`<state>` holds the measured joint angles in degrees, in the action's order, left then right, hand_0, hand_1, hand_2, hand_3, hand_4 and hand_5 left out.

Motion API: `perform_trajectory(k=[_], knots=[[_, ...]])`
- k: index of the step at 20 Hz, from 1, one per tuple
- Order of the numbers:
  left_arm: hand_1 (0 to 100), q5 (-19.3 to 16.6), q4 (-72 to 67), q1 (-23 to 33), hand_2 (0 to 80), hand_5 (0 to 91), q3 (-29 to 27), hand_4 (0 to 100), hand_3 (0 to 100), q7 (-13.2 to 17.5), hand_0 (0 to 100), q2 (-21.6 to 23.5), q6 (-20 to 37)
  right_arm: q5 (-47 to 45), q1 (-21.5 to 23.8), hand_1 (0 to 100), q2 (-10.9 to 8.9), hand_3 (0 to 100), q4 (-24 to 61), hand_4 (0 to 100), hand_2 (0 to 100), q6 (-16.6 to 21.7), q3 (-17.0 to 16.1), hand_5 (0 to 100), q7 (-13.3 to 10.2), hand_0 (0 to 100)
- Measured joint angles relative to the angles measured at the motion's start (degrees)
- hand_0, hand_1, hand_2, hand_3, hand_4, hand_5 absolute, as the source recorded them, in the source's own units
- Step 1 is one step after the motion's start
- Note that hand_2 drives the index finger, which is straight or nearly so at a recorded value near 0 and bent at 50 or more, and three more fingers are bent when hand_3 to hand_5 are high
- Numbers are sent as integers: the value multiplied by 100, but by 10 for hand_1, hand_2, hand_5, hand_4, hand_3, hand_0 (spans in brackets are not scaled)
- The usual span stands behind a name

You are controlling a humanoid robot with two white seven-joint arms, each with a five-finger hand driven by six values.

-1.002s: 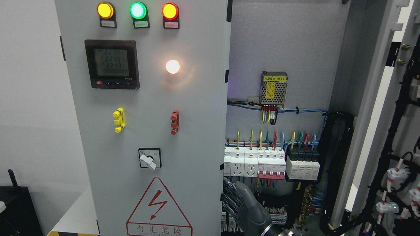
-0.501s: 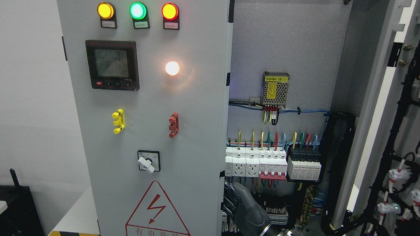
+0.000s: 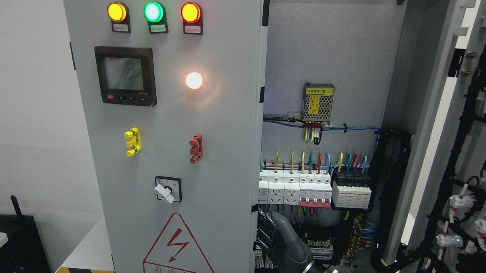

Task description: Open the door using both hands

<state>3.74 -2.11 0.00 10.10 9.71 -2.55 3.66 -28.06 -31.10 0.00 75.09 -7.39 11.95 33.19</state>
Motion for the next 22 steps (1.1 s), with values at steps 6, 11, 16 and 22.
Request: perform_trajectory(k=[6,11,16,22], knots=[[0,-1,0,0,0,0,0,0,0,0,0,0,0,-52,99,0,0,0,143,0,0,0,120,0,0,383],[0,-2,0,0,0,0,0,0,0,0,0,0,15,-66,124,0,0,0,236,0,0,1,209,0,44,383],[0,-1,0,0,0,0,0,0,0,0,0,0,33,-73,134,0,0,0,333,0,0,6,284,0,263,383],[0,-2,0,0,0,0,0,0,0,0,0,0,1,-207,147,0,-1,0,426,0,0,6,341,0,318,384]])
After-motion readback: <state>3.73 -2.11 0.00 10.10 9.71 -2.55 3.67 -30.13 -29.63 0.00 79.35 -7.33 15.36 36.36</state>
